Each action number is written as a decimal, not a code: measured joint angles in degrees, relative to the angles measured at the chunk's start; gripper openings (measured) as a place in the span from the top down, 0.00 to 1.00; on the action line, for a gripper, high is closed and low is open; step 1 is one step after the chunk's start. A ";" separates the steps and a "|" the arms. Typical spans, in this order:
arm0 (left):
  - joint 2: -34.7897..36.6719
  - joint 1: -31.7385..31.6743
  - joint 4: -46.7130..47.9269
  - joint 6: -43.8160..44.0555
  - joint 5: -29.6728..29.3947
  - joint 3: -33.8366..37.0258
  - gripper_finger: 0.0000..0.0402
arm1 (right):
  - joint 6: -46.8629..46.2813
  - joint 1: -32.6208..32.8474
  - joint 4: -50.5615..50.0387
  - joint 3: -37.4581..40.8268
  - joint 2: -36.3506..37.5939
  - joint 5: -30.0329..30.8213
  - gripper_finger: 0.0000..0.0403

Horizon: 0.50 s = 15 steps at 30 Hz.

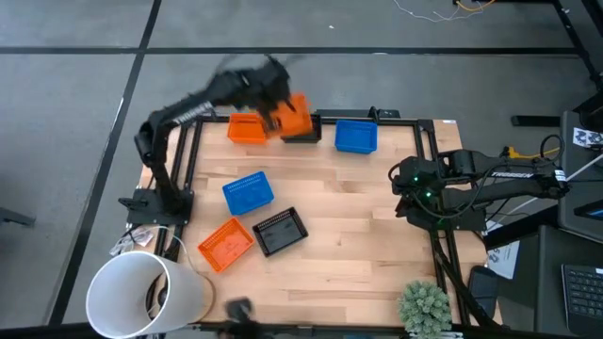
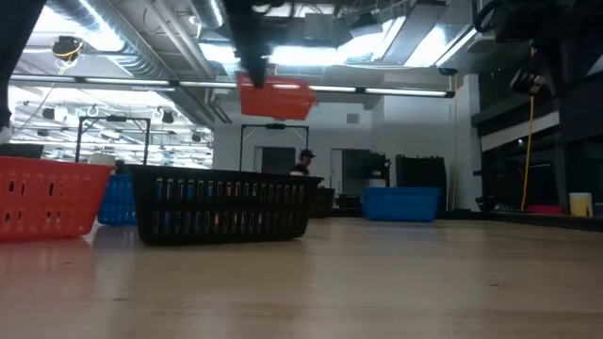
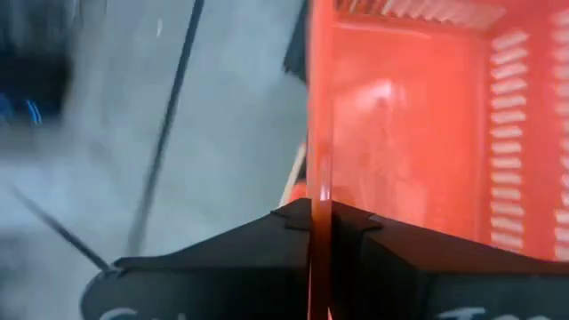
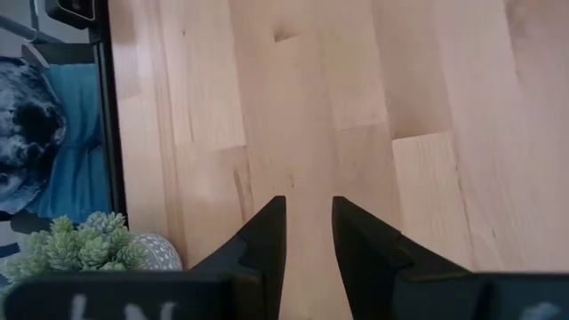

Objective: Stack baskets by color
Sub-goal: Stack the right orange basket on top of the other orange basket

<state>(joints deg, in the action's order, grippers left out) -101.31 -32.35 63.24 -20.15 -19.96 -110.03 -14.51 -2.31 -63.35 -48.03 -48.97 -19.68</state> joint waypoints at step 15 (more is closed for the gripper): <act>-0.71 -9.47 11.89 11.86 0.93 7.10 1.00 | 1.27 -0.01 0.88 -0.02 0.00 1.79 0.77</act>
<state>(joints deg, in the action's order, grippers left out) -102.02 -41.82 75.12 -8.29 -19.04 -102.94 -13.23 -2.32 -62.47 -48.05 -48.97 -17.89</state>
